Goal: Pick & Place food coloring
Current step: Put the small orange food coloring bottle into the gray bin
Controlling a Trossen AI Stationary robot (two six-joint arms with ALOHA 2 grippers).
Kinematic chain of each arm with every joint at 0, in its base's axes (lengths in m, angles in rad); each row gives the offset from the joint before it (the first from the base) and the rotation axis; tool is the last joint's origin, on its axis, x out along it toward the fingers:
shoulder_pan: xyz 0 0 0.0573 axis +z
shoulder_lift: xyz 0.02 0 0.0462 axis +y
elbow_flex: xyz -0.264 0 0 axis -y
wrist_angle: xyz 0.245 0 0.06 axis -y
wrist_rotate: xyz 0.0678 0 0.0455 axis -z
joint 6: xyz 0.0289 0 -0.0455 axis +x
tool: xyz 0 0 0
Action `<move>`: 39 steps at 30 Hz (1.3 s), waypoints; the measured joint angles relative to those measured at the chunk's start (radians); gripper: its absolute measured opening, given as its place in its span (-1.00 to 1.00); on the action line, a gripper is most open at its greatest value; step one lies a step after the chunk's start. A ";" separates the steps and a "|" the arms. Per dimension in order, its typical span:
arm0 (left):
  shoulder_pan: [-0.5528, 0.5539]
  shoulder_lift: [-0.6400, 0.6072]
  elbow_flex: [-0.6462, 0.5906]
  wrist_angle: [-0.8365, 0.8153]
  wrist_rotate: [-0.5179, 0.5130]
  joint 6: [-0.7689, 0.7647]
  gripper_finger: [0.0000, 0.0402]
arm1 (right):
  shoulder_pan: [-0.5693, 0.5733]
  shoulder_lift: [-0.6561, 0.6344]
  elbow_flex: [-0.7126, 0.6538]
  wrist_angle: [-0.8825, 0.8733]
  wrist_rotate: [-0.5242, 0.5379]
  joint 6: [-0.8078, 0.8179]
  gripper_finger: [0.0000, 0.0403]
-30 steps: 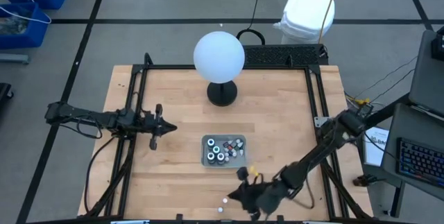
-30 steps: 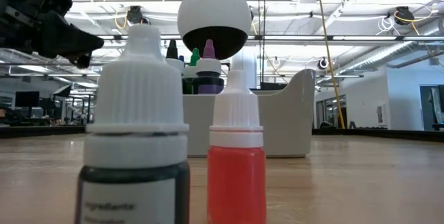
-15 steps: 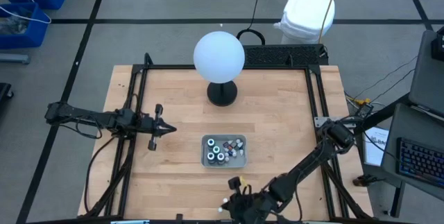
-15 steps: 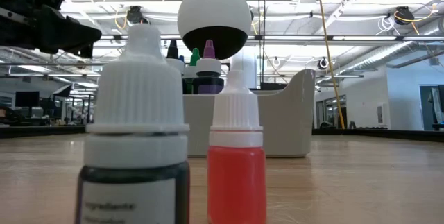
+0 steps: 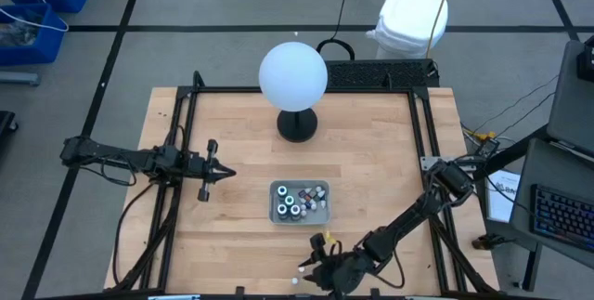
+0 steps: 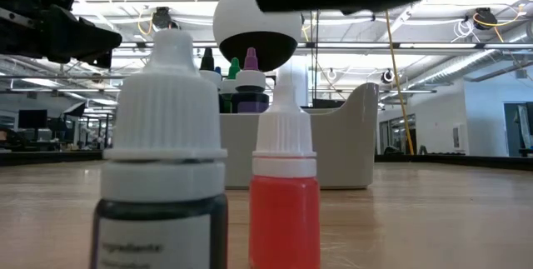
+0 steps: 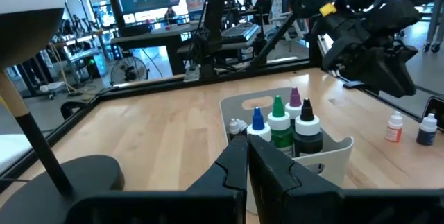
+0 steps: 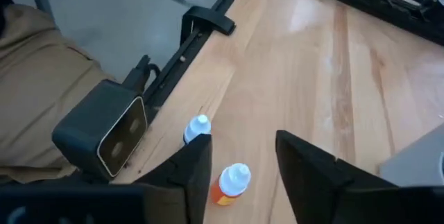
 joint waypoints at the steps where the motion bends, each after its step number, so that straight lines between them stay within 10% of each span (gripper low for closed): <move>1: 0.000 0.000 0.000 -0.001 0.000 -0.001 -0.89 | -0.002 0.000 -0.014 0.022 -0.002 -0.004 -0.24; 39: 0.000 0.000 0.000 -0.009 -0.001 -0.048 -0.89 | -0.105 0.098 -0.045 0.128 -0.263 0.091 -0.14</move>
